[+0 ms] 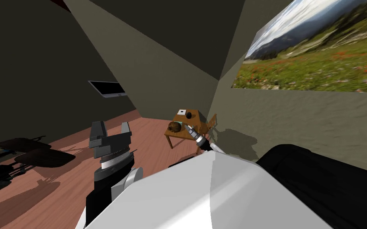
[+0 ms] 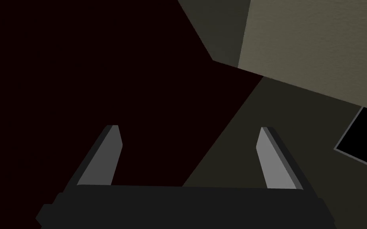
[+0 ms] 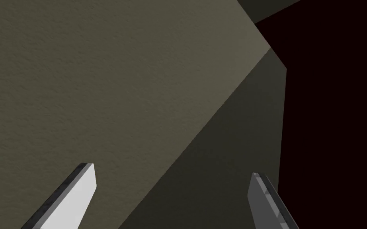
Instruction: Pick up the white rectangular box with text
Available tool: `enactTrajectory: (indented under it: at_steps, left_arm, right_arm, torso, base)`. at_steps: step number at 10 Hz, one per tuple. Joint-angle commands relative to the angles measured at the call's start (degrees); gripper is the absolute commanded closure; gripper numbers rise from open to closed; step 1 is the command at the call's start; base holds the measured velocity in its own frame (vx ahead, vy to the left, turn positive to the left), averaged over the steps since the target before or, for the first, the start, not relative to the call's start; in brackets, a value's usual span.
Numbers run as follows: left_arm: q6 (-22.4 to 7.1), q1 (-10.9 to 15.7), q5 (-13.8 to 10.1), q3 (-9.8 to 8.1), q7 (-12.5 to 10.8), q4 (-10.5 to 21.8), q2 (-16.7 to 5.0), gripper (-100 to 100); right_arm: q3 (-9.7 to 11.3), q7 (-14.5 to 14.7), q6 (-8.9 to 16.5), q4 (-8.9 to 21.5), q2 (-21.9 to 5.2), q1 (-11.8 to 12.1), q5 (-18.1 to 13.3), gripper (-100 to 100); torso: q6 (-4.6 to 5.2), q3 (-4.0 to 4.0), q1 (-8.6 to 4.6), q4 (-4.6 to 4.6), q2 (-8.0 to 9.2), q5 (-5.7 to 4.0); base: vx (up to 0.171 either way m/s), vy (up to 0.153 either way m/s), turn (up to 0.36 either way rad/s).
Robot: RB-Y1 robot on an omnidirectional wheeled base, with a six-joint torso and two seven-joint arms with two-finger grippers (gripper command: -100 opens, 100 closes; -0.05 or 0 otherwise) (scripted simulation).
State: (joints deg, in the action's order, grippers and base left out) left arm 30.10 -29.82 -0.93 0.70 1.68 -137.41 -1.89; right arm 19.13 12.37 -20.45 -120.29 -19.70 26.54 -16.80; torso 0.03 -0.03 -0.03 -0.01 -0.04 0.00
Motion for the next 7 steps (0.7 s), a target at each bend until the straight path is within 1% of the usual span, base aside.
enactTrajectory:
  at_steps: [1, 2, 3, 4, 5, 6, 7]
  left_arm:
    - [0.0, 0.0, 0.0, 0.0, 0.0, 0.0, 0.0, 0]
    - [0.0, 0.0, 0.0, 0.01, 0.0, 0.0, 0.0, 0]
    - [0.0, 0.0, 0.0, 0.0, 0.0, 0.0, 0.0, 0]
    - [0.0, 0.0, 0.0, 0.0, 0.0, 0.0, 0.0, 0]
    - [0.0, 0.0, 0.0, 0.0, 0.0, 0.0, 0.0, 0]
    - [0.0, 0.0, 0.0, 0.0, 0.0, 0.0, 0.0, 0]
    - [0.0, 0.0, 0.0, 0.0, 0.0, 0.0, 0.0, 0]
  right_arm:
    - [2.4, 0.7, 1.3, 1.4, -2.9, -0.5, -2.3, -100]
    - [2.4, 0.7, 1.3, 1.4, -3.5, -0.5, -2.3, -100]
    - [4.8, 1.4, 2.5, 2.6, -5.9, -0.9, -4.4, -100]
    - [4.8, 1.4, 2.5, 2.6, -6.3, -0.9, -4.4, -100]
    - [7.3, 2.2, 3.8, 3.8, -8.6, -1.3, -6.7, -100]
    - [7.4, 2.2, 3.8, 3.8, -9.1, -1.3, -6.7, -100]
    - [10.0, 3.0, 5.1, 5.0, -11.1, -1.8, -9.0, -100]
  torso:
    - [0.0, 0.0, 0.0, 0.0, 0.0, 0.0]
    - [-0.05, -0.01, 0.02, 0.0, -0.02, 0.0]
    - [0.01, -0.01, 0.0, 0.0, -0.01, 0.0]
    - [-0.04, -0.01, 0.01, -0.01, -0.02, 0.0]
    - [0.01, -0.01, 0.0, 0.0, -0.02, 0.0]
    - [-0.04, -0.02, 0.03, -0.01, -0.03, 0.0]
    - [0.02, -0.02, 0.0, -0.01, -0.03, 0.0]
  base:
    - [0.011, 0.0, 0.305]
    - [0.01, -0.006, 0.163]
    - [0.011, -0.001, 0.281]
    - [0.011, -0.005, 0.161]
    - [0.016, 0.003, 0.374]
    - [0.014, -0.008, 0.157]
    - [0.014, 0.0, 0.302]
